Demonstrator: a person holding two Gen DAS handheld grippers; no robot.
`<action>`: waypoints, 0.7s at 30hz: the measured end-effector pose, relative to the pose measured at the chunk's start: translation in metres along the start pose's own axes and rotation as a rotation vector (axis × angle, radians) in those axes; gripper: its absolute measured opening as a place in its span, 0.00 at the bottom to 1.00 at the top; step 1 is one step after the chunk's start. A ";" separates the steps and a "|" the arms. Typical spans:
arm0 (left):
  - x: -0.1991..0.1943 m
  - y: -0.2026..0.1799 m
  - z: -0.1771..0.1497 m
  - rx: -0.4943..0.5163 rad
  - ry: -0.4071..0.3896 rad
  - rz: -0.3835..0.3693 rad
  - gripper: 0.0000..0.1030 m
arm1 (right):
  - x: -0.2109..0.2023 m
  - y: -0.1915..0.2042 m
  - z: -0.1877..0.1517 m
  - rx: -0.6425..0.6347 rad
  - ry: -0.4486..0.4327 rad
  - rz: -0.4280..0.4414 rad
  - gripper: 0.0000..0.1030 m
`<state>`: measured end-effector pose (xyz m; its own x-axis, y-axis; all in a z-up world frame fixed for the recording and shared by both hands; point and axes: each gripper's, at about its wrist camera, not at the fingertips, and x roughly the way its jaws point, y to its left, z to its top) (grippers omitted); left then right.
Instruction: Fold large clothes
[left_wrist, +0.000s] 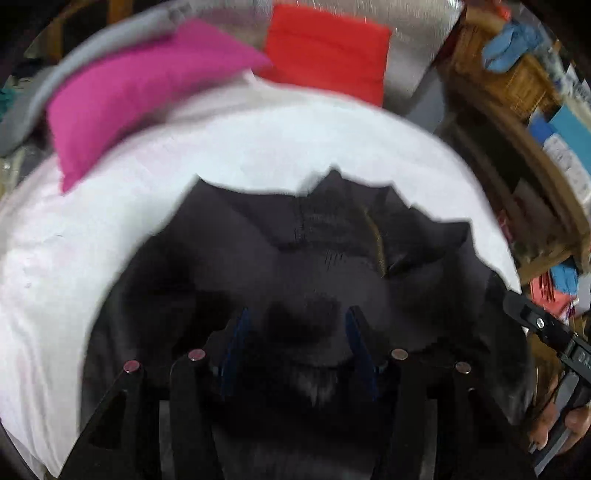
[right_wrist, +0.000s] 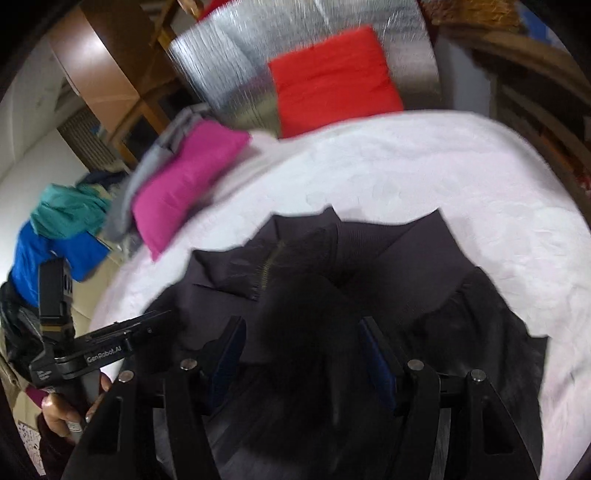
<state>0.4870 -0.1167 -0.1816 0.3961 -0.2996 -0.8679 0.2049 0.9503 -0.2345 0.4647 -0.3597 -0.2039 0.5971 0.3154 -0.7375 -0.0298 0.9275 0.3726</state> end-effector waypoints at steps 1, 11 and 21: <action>0.010 -0.001 0.002 0.005 0.014 0.000 0.53 | 0.013 -0.003 0.003 -0.009 0.023 -0.014 0.65; 0.038 -0.014 0.005 0.157 0.030 0.036 0.25 | 0.074 0.008 -0.002 -0.210 0.175 -0.154 0.24; 0.011 -0.017 0.032 0.151 -0.123 -0.008 0.08 | 0.042 0.010 0.015 -0.149 -0.031 -0.152 0.09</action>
<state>0.5160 -0.1392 -0.1728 0.4982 -0.3241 -0.8042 0.3369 0.9270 -0.1649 0.5015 -0.3398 -0.2232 0.6279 0.1652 -0.7606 -0.0540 0.9841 0.1692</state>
